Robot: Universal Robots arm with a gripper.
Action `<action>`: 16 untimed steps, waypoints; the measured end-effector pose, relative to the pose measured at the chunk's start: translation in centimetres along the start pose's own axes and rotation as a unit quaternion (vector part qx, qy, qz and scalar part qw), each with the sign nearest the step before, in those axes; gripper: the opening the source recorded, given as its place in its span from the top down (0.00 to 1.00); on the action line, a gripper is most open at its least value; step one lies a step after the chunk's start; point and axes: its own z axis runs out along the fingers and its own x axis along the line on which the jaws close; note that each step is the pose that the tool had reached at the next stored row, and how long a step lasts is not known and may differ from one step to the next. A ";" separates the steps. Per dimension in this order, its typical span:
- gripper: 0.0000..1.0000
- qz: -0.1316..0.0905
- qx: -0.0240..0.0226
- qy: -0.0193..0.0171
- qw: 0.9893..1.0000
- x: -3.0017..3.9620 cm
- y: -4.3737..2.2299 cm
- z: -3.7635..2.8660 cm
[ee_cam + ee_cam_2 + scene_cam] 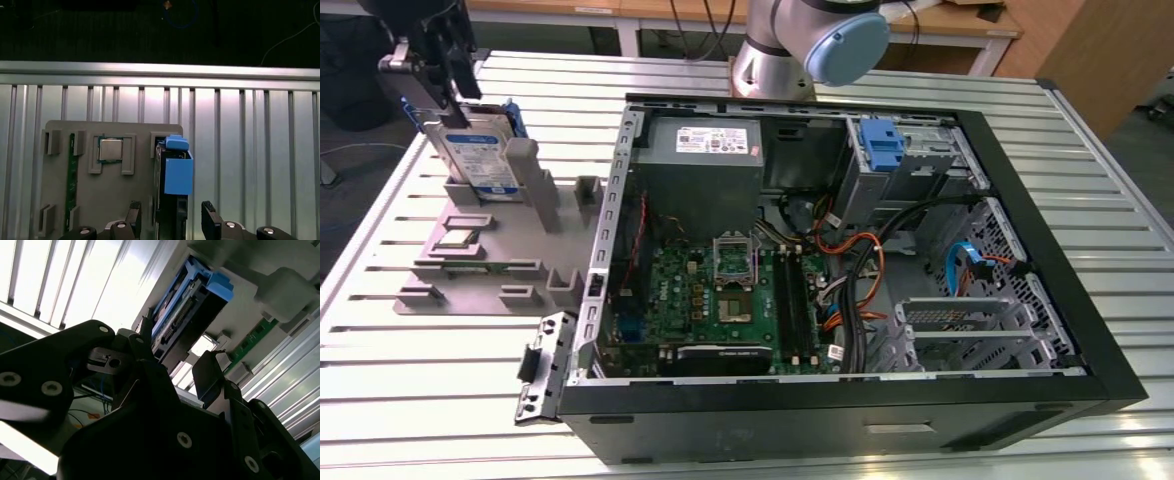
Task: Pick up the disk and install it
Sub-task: 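Pick up the disk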
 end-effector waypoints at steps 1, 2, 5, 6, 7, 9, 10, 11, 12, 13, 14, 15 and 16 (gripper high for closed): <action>0.41 0.000 0.000 0.000 1.000 0.00 -0.01 0.13; 0.41 0.000 0.000 0.000 1.000 0.01 -0.01 0.26; 0.41 0.000 0.000 0.000 1.000 0.02 -0.03 0.65; 0.41 0.000 0.000 0.000 1.000 0.02 -0.03 0.73; 0.41 0.000 0.000 0.000 1.000 0.02 -0.03 0.77; 0.41 0.000 0.000 0.000 1.000 0.03 -0.04 0.88; 0.41 0.000 0.000 0.000 1.000 0.03 -0.04 0.94; 0.41 0.000 0.000 0.000 1.000 0.03 -0.04 1.00; 0.41 0.000 0.000 0.000 1.000 0.03 -0.05 1.04; 0.41 0.000 0.000 0.000 1.000 0.03 -0.04 1.05; 0.41 0.000 0.000 0.000 1.000 0.03 -0.05 1.05; 0.41 0.000 0.000 0.000 1.000 0.03 -0.04 1.05; 0.41 0.000 0.000 0.000 1.000 0.03 -0.05 1.08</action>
